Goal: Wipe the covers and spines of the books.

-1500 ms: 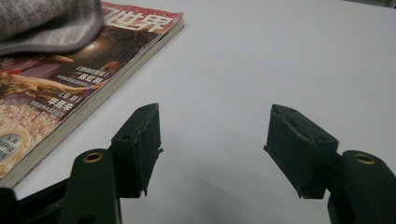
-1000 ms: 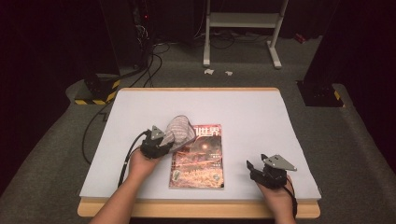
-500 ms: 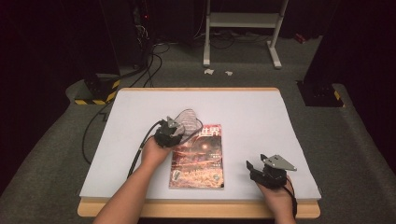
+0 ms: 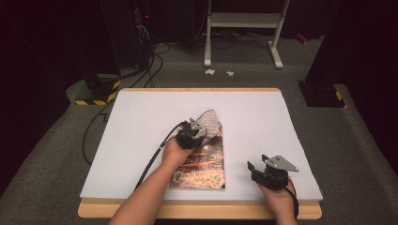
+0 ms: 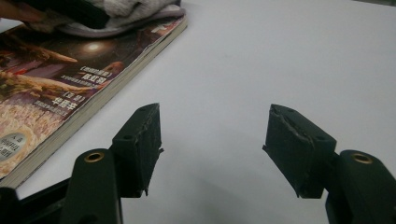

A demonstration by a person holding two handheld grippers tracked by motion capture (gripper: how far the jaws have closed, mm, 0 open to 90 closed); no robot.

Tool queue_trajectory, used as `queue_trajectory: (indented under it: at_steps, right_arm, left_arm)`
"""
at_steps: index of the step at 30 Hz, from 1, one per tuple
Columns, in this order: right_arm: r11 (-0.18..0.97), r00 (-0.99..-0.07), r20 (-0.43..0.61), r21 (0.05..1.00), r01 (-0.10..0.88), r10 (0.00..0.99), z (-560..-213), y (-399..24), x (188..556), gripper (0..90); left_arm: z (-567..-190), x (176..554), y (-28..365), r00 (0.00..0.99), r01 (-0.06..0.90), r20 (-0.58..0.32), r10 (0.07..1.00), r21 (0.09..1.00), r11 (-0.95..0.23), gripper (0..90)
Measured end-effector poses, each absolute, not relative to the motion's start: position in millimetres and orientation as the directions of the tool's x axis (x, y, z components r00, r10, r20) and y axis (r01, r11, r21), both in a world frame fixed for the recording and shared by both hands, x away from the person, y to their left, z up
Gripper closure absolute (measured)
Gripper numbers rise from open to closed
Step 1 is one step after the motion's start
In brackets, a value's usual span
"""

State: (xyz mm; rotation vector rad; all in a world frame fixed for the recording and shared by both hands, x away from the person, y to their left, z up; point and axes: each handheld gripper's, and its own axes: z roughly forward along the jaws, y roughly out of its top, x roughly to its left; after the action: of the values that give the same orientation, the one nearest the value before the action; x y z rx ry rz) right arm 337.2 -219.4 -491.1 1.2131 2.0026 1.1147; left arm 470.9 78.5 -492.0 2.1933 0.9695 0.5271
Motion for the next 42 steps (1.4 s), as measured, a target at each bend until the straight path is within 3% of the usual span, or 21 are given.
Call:
queue_trajectory:
  at_steps: [9, 15, 42]
  right_arm:
    - [0.249, -0.458, -0.020, 0.860, 0.446, 0.889, -491, -219, 337, 35.9]
    - [0.255, -0.461, -0.024, 0.858, 0.445, 0.887, -491, -219, 337, 35.8]
    - [0.262, -0.458, -0.030, 0.852, 0.453, 0.888, -493, -218, 337, 36.0]
  left_arm:
    - [-490, 469, 35, 0.691, 0.465, 0.064, 0.720, 0.723, -0.511, 65.9]
    - [-490, 468, 35, 0.695, 0.462, 0.065, 0.716, 0.722, -0.515, 65.8]
    - [-496, 451, 173, 0.524, 0.542, 0.085, 0.847, 0.734, -0.410, 66.2]
